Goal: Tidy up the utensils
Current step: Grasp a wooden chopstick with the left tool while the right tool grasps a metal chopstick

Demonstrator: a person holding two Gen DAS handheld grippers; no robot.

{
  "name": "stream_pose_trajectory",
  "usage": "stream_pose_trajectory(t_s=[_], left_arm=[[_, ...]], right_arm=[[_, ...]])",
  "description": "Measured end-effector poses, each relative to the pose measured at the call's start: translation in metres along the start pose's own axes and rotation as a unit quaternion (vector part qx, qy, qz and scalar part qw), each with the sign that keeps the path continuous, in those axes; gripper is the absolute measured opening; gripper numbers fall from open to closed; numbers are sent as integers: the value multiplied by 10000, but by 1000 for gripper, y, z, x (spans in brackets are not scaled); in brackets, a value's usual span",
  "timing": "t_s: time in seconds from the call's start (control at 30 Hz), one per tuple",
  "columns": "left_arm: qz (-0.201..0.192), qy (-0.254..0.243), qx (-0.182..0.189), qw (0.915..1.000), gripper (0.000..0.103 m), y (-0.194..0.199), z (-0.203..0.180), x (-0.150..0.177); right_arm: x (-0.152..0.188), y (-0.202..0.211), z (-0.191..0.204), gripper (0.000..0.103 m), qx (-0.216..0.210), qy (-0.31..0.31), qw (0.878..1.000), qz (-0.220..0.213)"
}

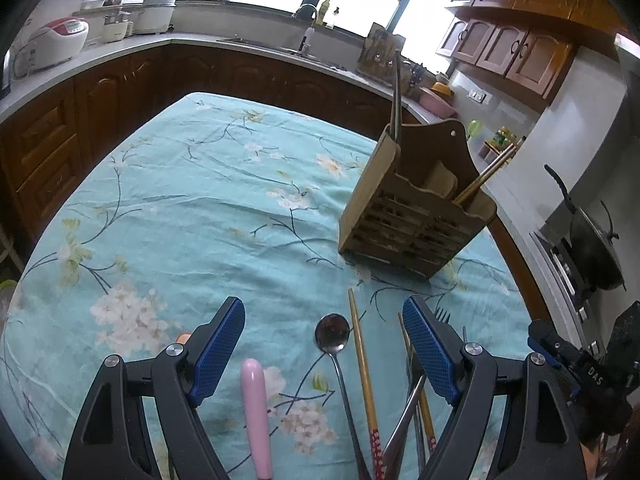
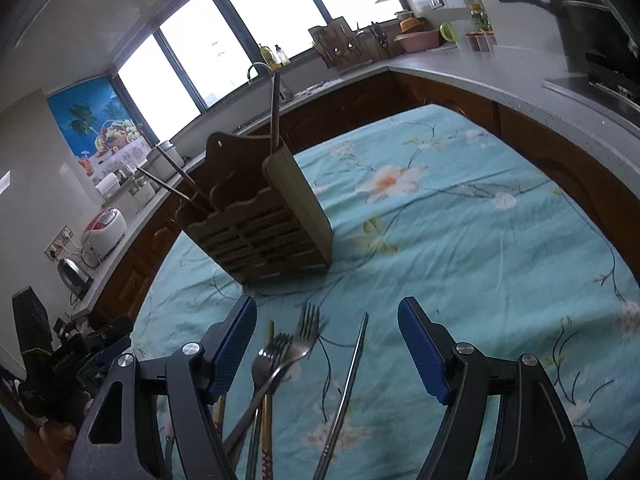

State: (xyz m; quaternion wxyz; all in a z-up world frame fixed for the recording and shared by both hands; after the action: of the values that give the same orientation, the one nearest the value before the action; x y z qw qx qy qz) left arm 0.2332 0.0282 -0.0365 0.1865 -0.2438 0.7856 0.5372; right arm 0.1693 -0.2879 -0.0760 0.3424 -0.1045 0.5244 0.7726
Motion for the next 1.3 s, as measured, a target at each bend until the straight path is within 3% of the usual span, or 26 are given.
stream_pose_trajectory(t_s=[0.53,0.77,1.07,1.2,1.27,1.3], left_arm=[[499,-254,-254,9981,79,-44,-8,-4],[755,-454,-367,9954,70,-76,-15,-11],[1136,-731,-454,9898,50,-121,-25,-13],[1131,-868,-488,9886,47,-128,-30,-14],[1150,-908,-498,9880,36,-130,-32,-14],[1174,-901,-439,9880,29,-131,-33,-14]], right_arm=[[8,-34,13,74,-28,250,9989,395],[2,-60,16,58,-45,342,9974,633],[1,-94,18,50,-77,464,9935,1041],[1,-105,16,35,-86,462,9923,1150],[1,-107,16,29,-90,476,9921,1158],[1,-107,17,19,-102,481,9918,1182]])
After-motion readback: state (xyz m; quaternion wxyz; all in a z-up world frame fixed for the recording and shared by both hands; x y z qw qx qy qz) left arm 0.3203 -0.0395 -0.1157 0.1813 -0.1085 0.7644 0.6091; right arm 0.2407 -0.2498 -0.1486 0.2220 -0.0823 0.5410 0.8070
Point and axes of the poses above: each gripper's, at about its wrist camera, not at the fingertips, and y roughly against the way its jaws point, z to its left, x to its underside, the point moved 2 cm from there along -y, roughly the way its jaws point, and after that the axes turned 8 degrees about z, right-handed, at the moved point
